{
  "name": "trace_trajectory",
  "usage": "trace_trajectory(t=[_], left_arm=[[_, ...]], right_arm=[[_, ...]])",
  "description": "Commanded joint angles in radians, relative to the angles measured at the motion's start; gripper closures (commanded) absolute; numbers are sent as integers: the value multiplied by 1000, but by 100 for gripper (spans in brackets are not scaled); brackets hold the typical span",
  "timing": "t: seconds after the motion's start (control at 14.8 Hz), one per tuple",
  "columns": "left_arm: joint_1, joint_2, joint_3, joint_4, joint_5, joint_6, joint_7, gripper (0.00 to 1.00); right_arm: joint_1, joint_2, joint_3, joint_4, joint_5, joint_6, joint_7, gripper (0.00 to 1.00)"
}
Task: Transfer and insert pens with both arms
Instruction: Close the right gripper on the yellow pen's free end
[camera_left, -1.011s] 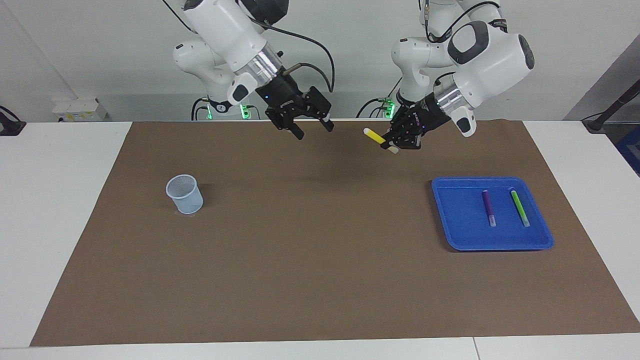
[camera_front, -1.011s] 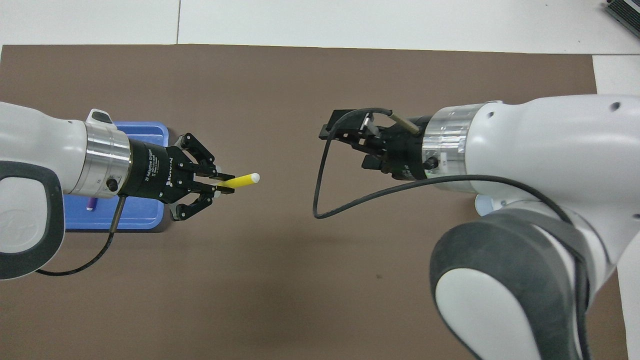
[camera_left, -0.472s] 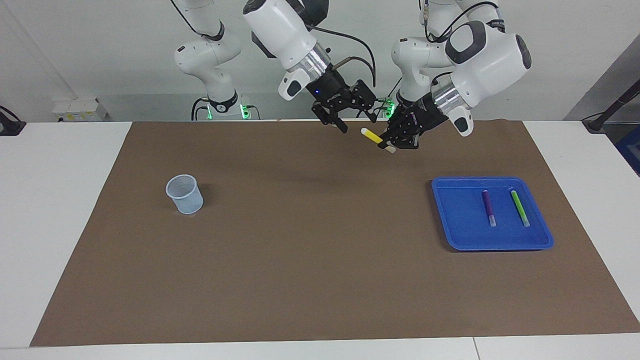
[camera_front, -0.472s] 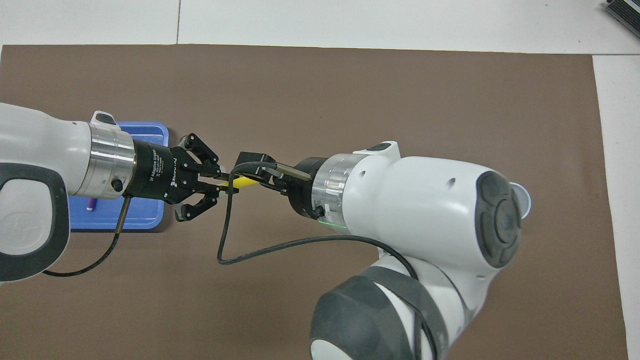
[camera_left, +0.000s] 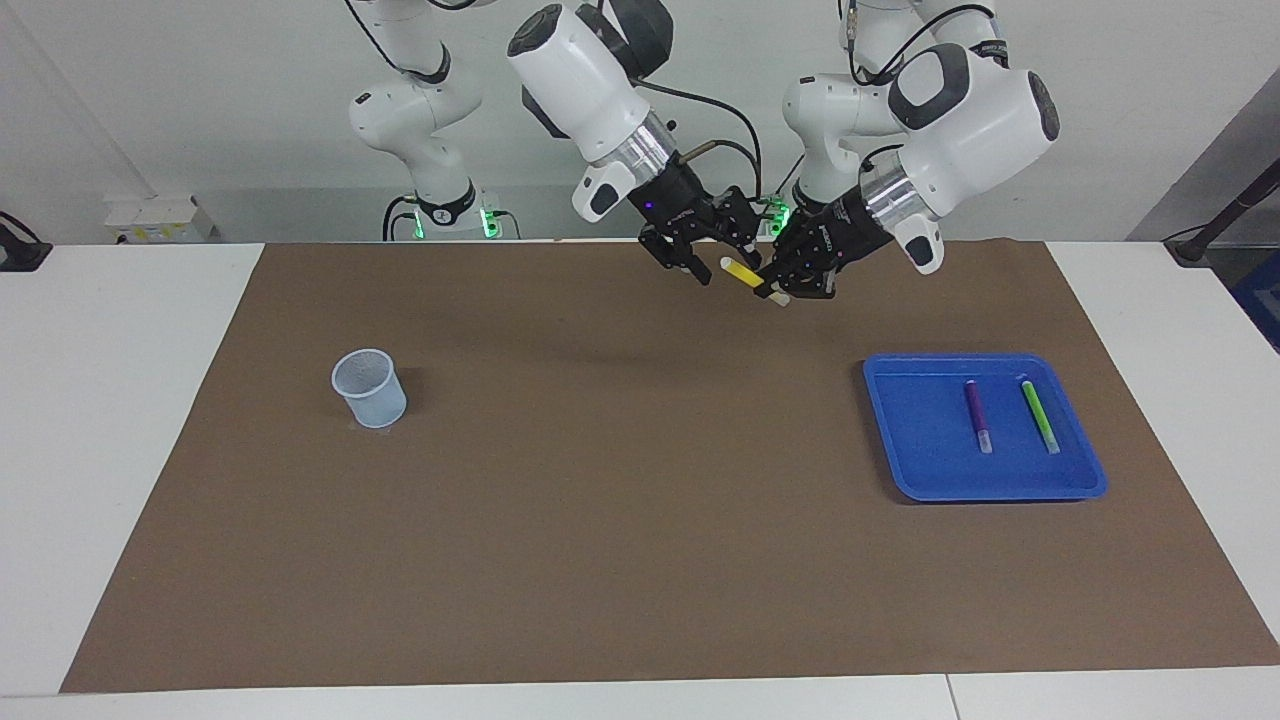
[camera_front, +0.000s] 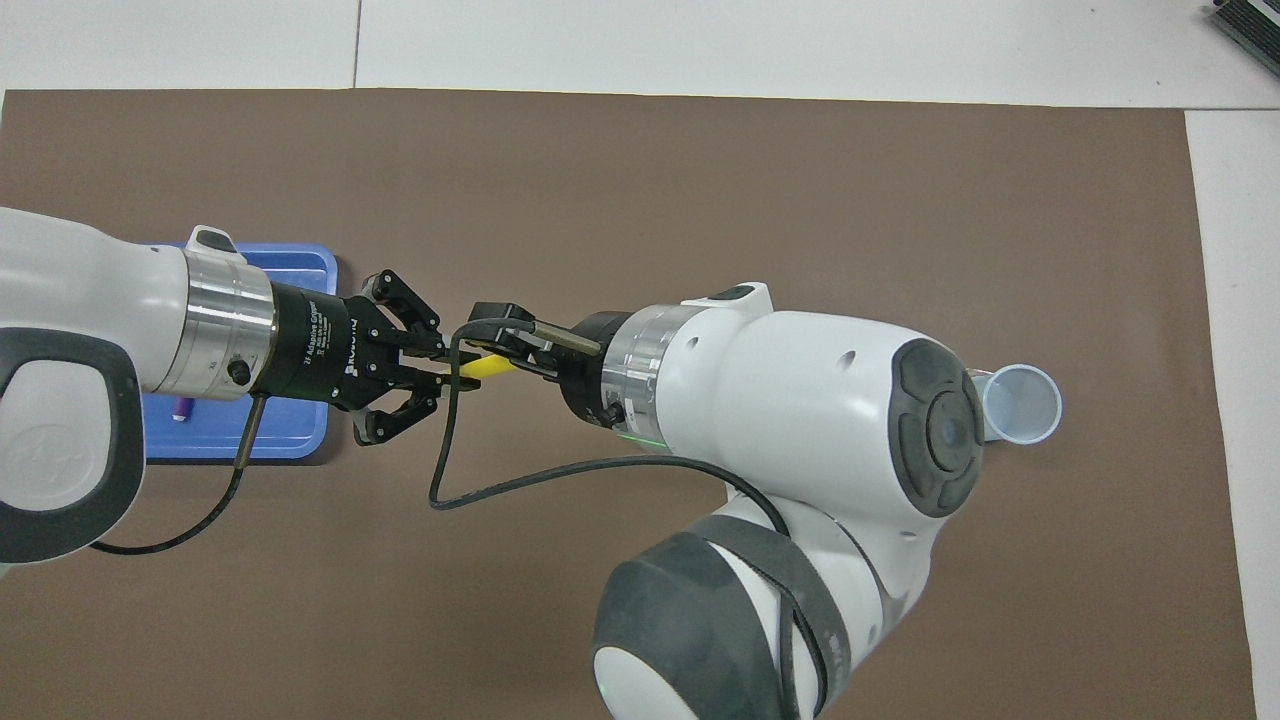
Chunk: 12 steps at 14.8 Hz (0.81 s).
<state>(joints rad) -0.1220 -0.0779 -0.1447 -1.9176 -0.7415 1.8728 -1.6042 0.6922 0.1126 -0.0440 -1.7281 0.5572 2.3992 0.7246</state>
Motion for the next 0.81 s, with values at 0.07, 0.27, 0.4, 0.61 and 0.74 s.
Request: trace_trajectory(t=[0.07, 0.27, 0.4, 0.61, 0.74], left_arm=[[-10, -37, 7, -40, -25, 20, -17, 100], [-10, -37, 7, -40, -25, 19, -17, 100], [-11, -37, 7, -41, -29, 19, -17, 100], [-18, -39, 7, -41, -29, 19, -17, 100], [-18, -42, 7, -44, -32, 19, -17, 100]], right_arm=[[1, -5, 0, -2, 24, 5, 4, 37], [3, -8, 0, -4, 24, 5, 38, 58], [10, -7, 0, -4, 24, 8, 61, 82], [9, -7, 0, -4, 26, 6, 62, 100], [7, -5, 0, -4, 26, 8, 59, 100]])
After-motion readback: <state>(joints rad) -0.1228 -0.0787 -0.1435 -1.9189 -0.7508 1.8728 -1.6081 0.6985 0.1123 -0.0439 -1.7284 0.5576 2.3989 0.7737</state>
